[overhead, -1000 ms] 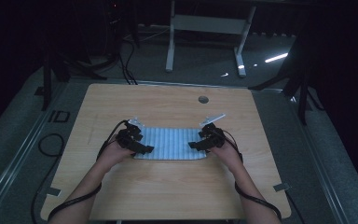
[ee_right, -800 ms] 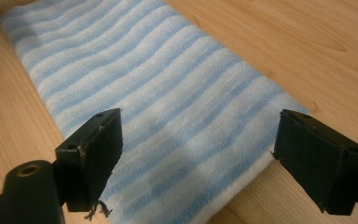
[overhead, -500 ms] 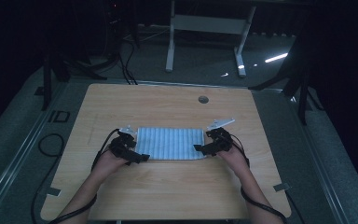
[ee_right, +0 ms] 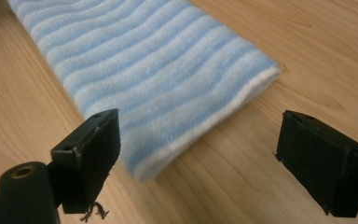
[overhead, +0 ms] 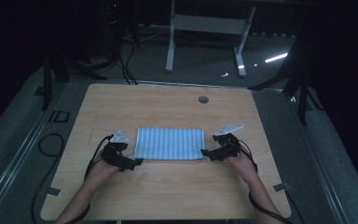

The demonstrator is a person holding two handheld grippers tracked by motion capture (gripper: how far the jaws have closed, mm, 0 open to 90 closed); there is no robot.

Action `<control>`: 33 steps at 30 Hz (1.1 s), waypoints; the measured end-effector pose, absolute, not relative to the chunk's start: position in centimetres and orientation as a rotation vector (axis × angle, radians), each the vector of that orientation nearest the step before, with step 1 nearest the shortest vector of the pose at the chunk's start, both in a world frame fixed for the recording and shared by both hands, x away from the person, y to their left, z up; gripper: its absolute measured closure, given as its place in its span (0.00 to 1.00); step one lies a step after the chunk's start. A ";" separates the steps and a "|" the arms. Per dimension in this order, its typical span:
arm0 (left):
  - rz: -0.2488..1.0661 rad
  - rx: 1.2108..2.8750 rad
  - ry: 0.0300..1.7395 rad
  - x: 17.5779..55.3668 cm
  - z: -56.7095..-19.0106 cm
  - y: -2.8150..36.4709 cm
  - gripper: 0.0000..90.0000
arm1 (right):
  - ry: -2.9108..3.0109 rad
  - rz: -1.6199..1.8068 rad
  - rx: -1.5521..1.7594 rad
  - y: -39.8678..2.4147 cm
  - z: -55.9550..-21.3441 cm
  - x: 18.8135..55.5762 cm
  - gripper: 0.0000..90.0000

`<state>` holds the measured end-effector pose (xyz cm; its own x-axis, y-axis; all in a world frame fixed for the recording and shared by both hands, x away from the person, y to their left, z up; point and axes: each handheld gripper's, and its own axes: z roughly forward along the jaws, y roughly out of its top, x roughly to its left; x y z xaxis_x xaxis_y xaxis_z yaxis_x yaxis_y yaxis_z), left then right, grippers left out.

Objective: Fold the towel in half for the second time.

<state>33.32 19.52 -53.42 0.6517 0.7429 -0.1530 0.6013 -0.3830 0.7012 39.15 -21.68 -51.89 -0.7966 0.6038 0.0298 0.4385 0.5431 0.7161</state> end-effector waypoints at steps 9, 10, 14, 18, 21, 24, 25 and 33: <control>0.223 2.088 1.070 32.4 -54.0 21.5 0.03 | 2.535 1.115 0.953 -24.4 -52.8 38.3 0.15; 0.233 2.091 1.085 32.1 -54.1 21.9 0.03 | 2.528 1.111 0.967 -24.7 -52.9 38.2 0.15; 0.238 2.084 1.106 31.7 -54.3 22.8 0.03 | 2.506 1.101 1.010 -26.2 -53.2 37.8 0.15; 0.260 2.082 1.134 31.3 -54.5 23.7 0.03 | 2.485 1.110 1.040 -27.4 -53.1 37.4 0.15; 0.268 2.071 1.146 31.0 -54.6 24.2 0.03 | 2.460 1.115 1.066 -28.4 -53.0 37.0 0.15; 0.277 2.066 1.153 30.7 -54.6 24.7 0.03 | 2.445 1.111 1.087 -29.4 -52.9 36.6 0.15; 0.274 2.061 1.157 30.6 -54.7 24.9 0.03 | 2.435 1.110 1.093 -29.8 -52.9 36.5 0.15; 0.274 2.046 1.197 29.8 -55.0 26.3 0.03 | 2.383 1.091 1.161 -32.7 -53.0 35.1 0.15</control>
